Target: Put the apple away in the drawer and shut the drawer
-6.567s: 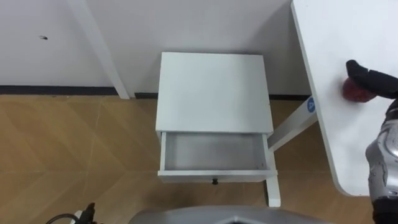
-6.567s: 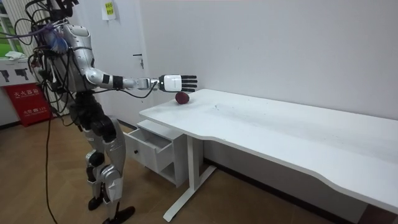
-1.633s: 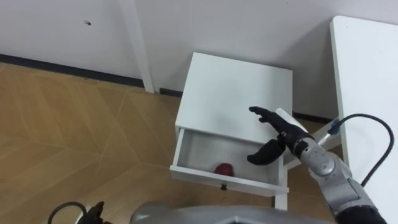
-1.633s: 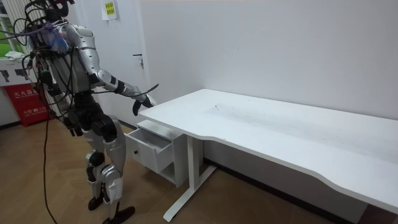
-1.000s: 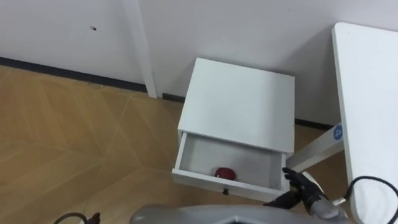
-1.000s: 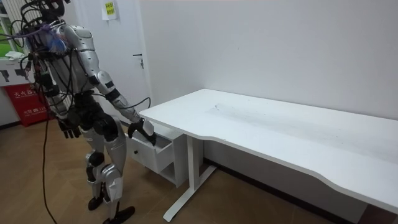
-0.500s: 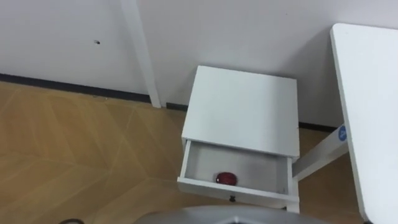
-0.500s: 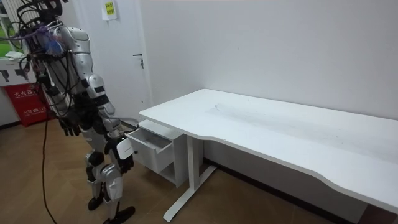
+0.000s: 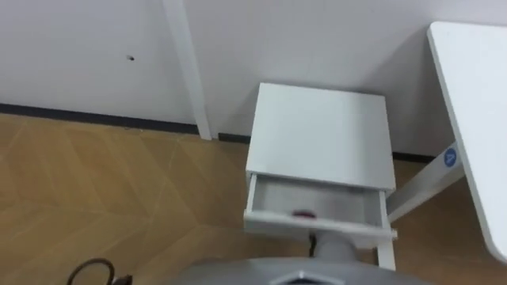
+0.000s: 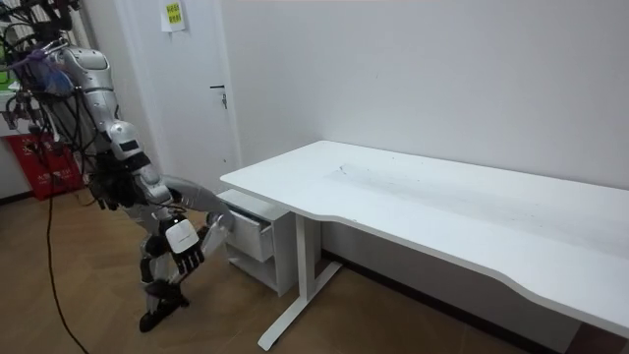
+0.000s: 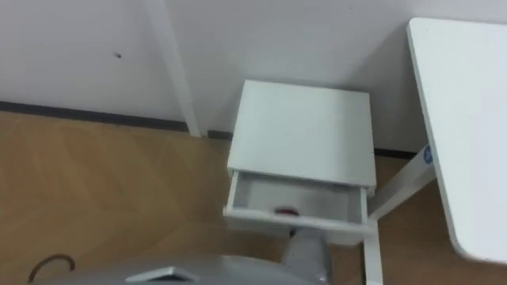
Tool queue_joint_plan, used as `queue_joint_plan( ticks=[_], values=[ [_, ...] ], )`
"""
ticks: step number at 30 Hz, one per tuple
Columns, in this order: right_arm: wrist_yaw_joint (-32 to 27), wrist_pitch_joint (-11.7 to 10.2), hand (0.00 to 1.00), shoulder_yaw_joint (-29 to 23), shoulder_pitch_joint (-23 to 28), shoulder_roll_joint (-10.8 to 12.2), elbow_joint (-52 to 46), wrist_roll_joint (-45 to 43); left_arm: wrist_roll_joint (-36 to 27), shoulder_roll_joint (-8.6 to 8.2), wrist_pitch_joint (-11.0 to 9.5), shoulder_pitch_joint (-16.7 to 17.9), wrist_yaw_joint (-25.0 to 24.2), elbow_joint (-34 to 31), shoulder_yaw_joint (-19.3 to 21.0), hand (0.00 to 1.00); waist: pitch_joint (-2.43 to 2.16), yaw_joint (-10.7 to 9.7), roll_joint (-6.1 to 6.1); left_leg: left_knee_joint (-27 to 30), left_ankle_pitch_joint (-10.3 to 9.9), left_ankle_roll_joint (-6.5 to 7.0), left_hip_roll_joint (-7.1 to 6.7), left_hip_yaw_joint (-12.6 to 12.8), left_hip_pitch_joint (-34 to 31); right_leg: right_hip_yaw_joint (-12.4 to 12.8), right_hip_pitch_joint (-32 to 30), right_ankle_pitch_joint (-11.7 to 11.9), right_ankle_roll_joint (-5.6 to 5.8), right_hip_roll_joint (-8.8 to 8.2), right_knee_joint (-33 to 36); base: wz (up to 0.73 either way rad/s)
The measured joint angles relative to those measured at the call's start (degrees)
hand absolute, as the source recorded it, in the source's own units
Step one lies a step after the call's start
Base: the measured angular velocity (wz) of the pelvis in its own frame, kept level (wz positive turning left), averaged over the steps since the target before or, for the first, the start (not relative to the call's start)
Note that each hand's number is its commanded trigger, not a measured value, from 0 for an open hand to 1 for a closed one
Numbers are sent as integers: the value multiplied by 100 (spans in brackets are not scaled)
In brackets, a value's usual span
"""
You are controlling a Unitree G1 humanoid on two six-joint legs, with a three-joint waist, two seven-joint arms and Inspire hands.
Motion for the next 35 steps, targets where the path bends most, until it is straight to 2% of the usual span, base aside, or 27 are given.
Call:
queue_joint_plan(
  ticks=[1,3,4,5,6,7,8,9,10,11,13,15,16,18,19,21,23,24,28,35],
  values=[
    [-70,7,0,140,1,-76,0,79,-23,-3,79,6,12,-8,-2,0,-2,-10,57,0,-3,12,32,-7,13,-22,-260,-145,4,37,557,3],
    [-174,57,0,211,-5,-116,-6,221,21,12,146,96,73,-37,10,0,8,-87,73,-26,-18,33,10,-67,81,41,-165,-250,5,-61,489,17],
    [-223,133,0,234,-32,-132,-4,358,5,14,171,157,109,-46,6,0,16,-134,66,-60,-26,12,-18,-152,138,-1,213,-282,50,-189,-256,23],
    [-244,164,0,263,-43,-136,-4,428,10,16,169,229,111,-56,4,0,9,-141,51,-86,-23,9,-26,-172,161,-15,487,-293,74,-211,-850,13],
    [-250,234,0,266,-89,-132,-4,445,16,27,179,414,122,-123,24,0,19,-128,-31,-163,-14,-5,-78,-186,247,-41,1134,-347,176,-206,-2366,4],
    [-277,281,0,271,-111,-132,-9,447,14,32,223,574,126,-201,26,0,10,-117,-143,-265,-3,-20,-141,-182,307,-74,1881,-389,253,-171,-4088,5],
    [-302,281,0,273,-111,-133,-11,446,13,32,241,606,127,-219,22,0,12,-93,-183,-293,-3,-21,-153,-185,316,-107,2234,-398,267,-134,-4871,0],
    [-364,279,0,271,-123,-132,-48,442,-9,29,256,635,130,-257,23,0,10,1,-277,-391,15,-47,-194,-184,324,-176,2816,-426,309,-57,-6224,-7],
    [-415,261,0,271,-149,-125,-126,445,-53,27,255,635,172,-289,26,0,-21,117,-329,-533,72,-58,-211,-164,354,-176,3303,-454,324,79,-7359,-10],
    [-448,247,0,271,-175,-120,-166,460,-69,27,253,633,207,-319,26,0,-27,144,-373,-622,110,-61,-213,-162,379,-173,3521,-452,339,153,-7868,-12],
    [-566,42,0,259,-360,-104,-205,612,-114,21,146,564,345,-381,12,0,-20,249,-580,-1002,278,-123,-207,-123,544,-173,4217,-435,353,358,-9339,-12],
    [-596,-156,0,249,-481,-100,-207,653,-112,15,0,502,372,-381,19,0,-38,242,-672,-1147,312,-190,-156,-132,583,-205,4521,-397,362,449,-9906,-2],
    [-595,-264,0,246,-554,-100,-224,653,-108,-5,-86,494,372,-380,32,0,-28,258,-689,-1202,299,-252,-106,-121,650,-221,4645,-387,364,510,-10079,0],
    [-583,-367,0,231,-630,-59,-269,707,-106,-40,-192,443,372,-379,32,0,-33,274,-658,-1322,288,-342,-20,-89,745,-213,4718,-389,362,604,-10186,-13],
    [-607,-406,0,166,-621,40,-263,756,-104,-44,-221,412,372,-379,32,0,-33,268,-649,-1436,302,-401,15,-52,819,-209,4731,-393,354,652,-10213,-17],
    [-475,-410,0,199,-560,104,-251,755,-103,-47,-229,386,369,-375,22,0,-36,225,-632,-1545,324,-455,29,-72,849,-189,4739,-416,314,700,-10261,-9],
    [-348,-409,0,208,-508,107,-231,757,-105,-76,-246,304,364,-365,23,0,-14,222,-580,-1619,339,-482,68,-47,850,-175,4709,-449,258,711,-10283,-7],
    [-334,-416,0,208,-514,107,-196,748,-105,-89,-281,261,351,-363,23,0,-24,223,-548,-1643,351,-503,73,-33,852,-175,4679,-450,256,724,-10282,-6],
    [-168,-581,0,321,-541,110,-147,781,-108,-100,-339,195,303,-360,22,0,-5,239,-461,-1797,409,-551,83,-4,956,-177,4655,-478,212,733,-10283,-3],
    [-121,-609,0,316,-478,118,-130,893,-112,-160,-309,281,211,-353,28,0,-19,228,-459,-1949,455,-574,85,-10,1064,-191,4741,-483,205,738,-10321,1]
  ],
)
